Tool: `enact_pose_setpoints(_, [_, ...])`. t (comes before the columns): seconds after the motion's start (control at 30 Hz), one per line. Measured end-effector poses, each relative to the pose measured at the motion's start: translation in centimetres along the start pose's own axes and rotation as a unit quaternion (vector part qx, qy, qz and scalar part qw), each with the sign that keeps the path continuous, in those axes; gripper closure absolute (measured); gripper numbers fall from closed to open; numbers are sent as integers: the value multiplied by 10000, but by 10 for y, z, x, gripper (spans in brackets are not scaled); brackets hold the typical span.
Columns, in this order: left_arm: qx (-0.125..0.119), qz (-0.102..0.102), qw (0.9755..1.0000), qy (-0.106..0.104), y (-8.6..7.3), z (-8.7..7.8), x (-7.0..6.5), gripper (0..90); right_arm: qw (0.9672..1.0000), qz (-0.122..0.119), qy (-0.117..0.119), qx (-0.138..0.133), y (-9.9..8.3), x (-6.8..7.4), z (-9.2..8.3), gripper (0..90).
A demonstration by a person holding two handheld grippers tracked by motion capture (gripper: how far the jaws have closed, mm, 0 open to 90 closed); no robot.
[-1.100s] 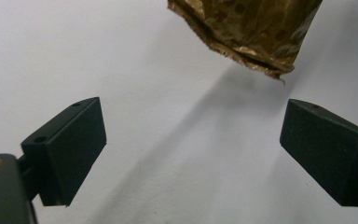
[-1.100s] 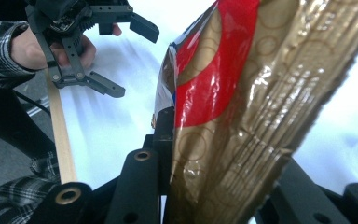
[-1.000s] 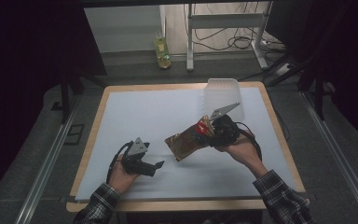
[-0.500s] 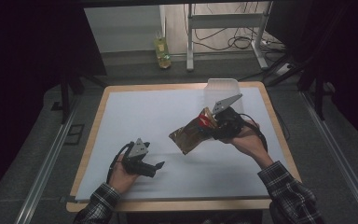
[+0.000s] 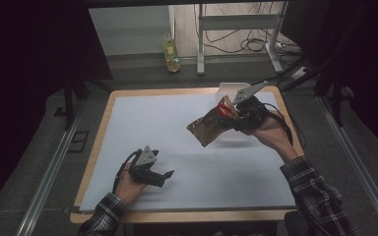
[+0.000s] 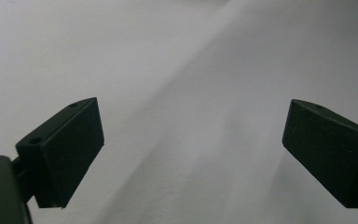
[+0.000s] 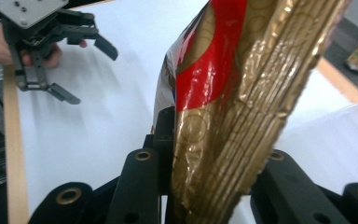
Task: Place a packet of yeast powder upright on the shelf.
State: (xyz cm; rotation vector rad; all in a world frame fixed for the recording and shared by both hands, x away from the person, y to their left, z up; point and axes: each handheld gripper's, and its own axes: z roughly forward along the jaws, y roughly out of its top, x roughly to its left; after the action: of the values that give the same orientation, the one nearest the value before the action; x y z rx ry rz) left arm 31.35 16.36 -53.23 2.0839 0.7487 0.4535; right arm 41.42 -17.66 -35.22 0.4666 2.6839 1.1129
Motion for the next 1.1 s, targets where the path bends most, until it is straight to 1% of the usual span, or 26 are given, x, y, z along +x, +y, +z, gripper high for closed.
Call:
enact_pose_setpoints(0.07, [3, -11, 10000, -7, 0, 0, 0, 54, 10000, -55, -75, 0, 3, -4, -4, 709])
enact_pose_setpoints(0.2, [-5, -20, 10000, -23, 0, 0, 0, 55, 9994, -255, -221, -5, 11, -12, -10, 710])
enact_pose_setpoints(0.23, [-10, -22, 10000, -26, 0, 0, 0, 55, 9992, -330, -241, -13, 12, -14, -11, 710])
enact_pose_setpoints(0.33, [-2, -25, 10000, -40, -1, 0, 1, 55, 9985, -460, -305, -5, 17, -21, -14, 711])
enact_pose_setpoints(0.5, [-5, -26, 10000, -49, -1, 0, 1, 57, 9975, -513, -477, -8, 24, -36, -20, 713])
enact_pose_setpoints(0.7, [-15, -49, 10000, -44, -1, 0, 2, 57, 9946, -665, -762, 252, 25, -55, -22, 713])
enact_pose_setpoints(0.8, [-13, -62, 10000, -51, -1, 0, 2, 57, 9932, -727, -842, 338, 24, -64, -23, 713])
enact_pose_setpoints(0.9, [-9, -75, 10000, -61, -1, 0, 2, 57, 9909, -846, -963, 403, 24, -73, -23, 714])
enact_pose_setpoints(0.93, [-14, -90, 9999, -64, -1, 0, 2, 57, 9908, -857, -966, 414, 23, -76, -23, 714])
enact_pose_setpoints(1.0, [-11, -84, 9999, -61, -1, 0, 2, 57, 9887, -940, -1059, 490, 21, -83, -24, 714])
enact_pose_setpoints(1.03, [-9, -87, 9999, -60, -1, 0, 2, 57, 9885, -958, -1062, 498, 20, -85, -24, 715])
enact_pose_setpoints(1.1, [-11, -89, 9999, -61, -2, 0, 3, 57, 9869, -1016, -1116, 568, 19, -90, -24, 715])
